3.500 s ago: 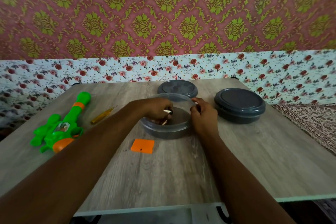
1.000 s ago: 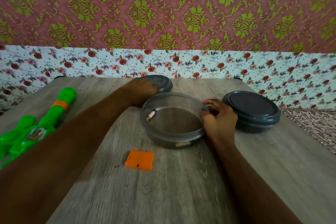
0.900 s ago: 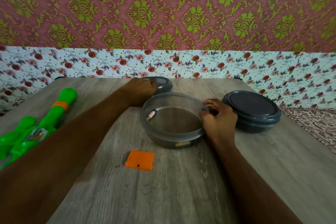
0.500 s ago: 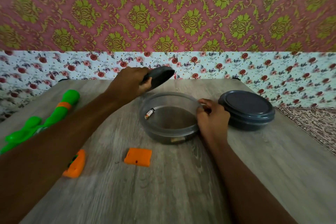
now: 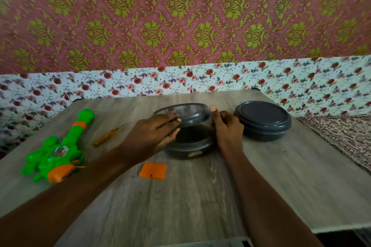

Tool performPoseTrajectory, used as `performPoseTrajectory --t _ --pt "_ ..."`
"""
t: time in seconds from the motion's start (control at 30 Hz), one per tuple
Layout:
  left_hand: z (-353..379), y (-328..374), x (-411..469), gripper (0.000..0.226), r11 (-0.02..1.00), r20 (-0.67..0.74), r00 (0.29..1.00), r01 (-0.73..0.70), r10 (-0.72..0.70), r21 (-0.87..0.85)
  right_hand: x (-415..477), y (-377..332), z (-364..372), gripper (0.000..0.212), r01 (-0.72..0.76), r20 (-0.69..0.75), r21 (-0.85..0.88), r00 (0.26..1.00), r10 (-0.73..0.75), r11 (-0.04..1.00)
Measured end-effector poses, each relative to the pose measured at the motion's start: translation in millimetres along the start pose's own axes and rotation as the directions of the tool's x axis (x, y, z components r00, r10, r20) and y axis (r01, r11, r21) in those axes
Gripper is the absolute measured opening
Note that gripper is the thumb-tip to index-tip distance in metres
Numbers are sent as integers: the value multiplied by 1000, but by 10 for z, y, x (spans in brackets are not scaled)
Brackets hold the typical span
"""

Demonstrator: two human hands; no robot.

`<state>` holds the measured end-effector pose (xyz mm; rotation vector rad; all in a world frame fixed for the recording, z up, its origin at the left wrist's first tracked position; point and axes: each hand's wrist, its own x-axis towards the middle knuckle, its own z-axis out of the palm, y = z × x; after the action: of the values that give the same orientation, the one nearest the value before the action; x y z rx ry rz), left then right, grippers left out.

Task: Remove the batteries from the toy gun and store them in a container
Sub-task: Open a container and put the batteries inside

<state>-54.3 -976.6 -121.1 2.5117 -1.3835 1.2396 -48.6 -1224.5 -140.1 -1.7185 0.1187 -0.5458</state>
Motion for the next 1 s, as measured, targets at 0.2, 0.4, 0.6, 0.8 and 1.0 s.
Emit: performPoseTrajectory --t 0.2,0.4,0.6,0.8,1.0 --pt "16 181 -5 34 994 -55 998 -18 13 -105 36 1 -16 50 -46 67 31 997 44 998" --pt "11 231 -21 31 983 -54 999 -2 -8 -185 22 -4 -41 33 -14 110 108 994 2 994" --pt "-10 260 -53 38 965 -58 995 64 -82 -254 22 -5 -22 27 17 107 90 994 -26 996" --pt "62 268 -142 69 910 4 954 286 -299 -299 14 -14 -30 30 -1 114 96 993 -10 995" --pt "41 124 -141 69 800 181 897 441 -402 -408 1 -24 -21 44 -47 112 128 993 33 991"
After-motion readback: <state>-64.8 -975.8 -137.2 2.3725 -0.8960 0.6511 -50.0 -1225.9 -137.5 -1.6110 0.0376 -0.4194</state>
